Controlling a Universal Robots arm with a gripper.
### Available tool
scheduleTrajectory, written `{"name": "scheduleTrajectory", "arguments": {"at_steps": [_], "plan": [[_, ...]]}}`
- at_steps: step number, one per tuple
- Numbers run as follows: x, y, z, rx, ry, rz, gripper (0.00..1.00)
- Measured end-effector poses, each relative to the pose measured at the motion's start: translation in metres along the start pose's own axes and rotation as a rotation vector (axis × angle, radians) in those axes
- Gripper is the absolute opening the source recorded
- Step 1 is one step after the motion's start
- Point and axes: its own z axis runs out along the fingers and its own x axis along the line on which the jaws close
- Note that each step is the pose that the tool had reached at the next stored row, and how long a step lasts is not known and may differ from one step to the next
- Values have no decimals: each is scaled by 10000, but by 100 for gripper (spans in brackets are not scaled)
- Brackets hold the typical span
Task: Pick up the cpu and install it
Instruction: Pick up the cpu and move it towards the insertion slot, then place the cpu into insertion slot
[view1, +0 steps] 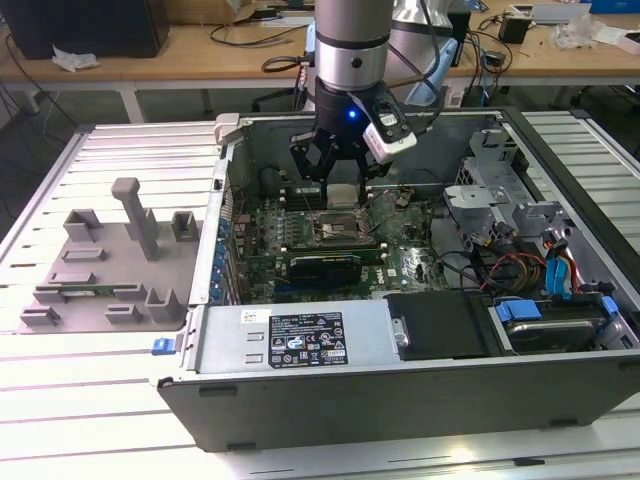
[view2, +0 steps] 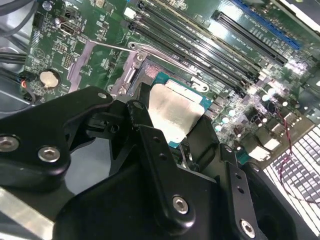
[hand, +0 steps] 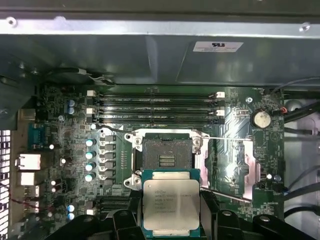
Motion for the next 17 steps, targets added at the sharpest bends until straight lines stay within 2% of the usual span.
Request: {"name": "scheduleTrajectory", "arguments": {"at_steps": [2, 17], "plan": [[-3, -1, 30, 0, 1, -28, 55], [-31, -1, 34, 0, 2, -77, 55]]}}
